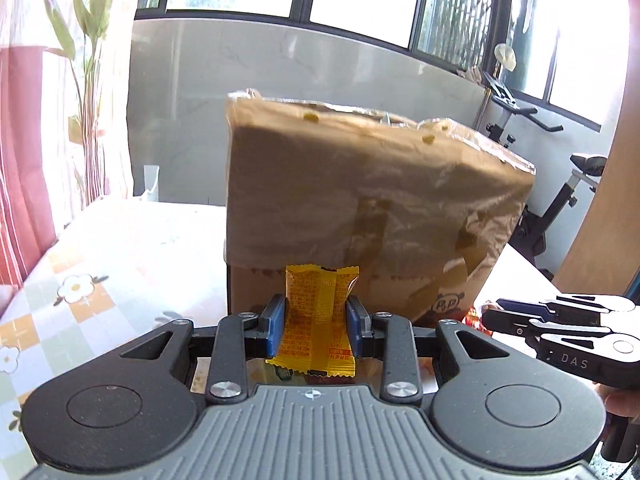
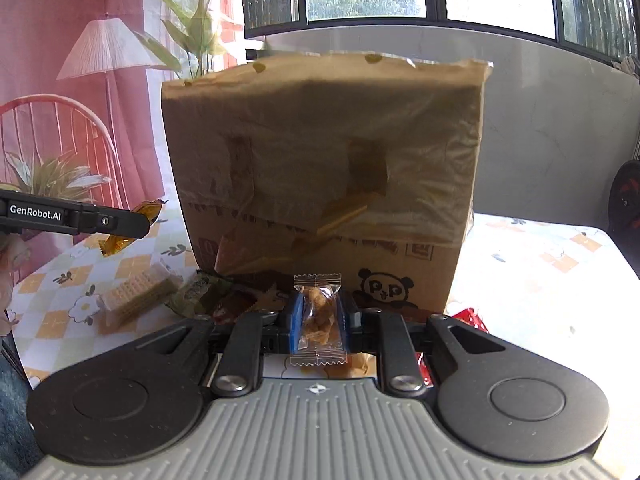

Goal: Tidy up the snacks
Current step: 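Lift the yellow packet and nut packet up over the box, then open both tools over the box to drop the two packets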

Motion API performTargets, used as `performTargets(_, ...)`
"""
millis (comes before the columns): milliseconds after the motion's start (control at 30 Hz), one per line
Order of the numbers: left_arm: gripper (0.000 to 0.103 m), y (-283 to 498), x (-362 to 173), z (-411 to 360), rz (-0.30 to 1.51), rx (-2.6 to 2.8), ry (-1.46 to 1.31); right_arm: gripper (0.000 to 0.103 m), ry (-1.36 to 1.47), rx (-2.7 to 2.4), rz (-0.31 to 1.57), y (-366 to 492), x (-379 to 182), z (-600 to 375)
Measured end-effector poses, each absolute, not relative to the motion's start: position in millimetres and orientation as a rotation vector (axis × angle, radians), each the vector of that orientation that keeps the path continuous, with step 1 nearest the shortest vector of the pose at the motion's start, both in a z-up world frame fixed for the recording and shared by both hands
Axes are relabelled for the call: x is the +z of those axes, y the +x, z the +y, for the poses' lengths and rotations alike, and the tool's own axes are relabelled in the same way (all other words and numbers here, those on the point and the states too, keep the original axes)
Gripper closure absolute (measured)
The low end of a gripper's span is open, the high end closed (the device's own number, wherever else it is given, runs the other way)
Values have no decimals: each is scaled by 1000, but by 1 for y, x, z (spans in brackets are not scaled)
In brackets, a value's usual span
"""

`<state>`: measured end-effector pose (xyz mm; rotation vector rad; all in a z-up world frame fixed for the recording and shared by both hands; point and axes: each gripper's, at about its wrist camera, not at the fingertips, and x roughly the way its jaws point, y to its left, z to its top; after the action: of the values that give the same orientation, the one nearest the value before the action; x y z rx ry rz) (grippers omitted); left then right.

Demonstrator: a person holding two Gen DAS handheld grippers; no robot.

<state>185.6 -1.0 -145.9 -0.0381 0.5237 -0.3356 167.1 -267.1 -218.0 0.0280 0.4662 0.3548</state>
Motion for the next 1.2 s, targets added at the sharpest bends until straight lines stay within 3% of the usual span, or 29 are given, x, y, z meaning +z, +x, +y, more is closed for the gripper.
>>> performTargets(200,69,199,-81,8,344,-334,-33,83,76,358,292,181,-148,-282)
performTargets(400,69,236,-44,-10,287,-345,-14,83,81,303,226,214,-108,-297)
performTargets(1000,67,323,-72,-44,415,-360,9,81,119,263,317,282,-122,-314)
performTargets(1100,58,331,-73,-49,439,-364,20,74,131,272,328,286,-124,-314)
performTargets(1200,50,329,-70,-51,422,-374,27,74,95,266,300,282,-121,-308)
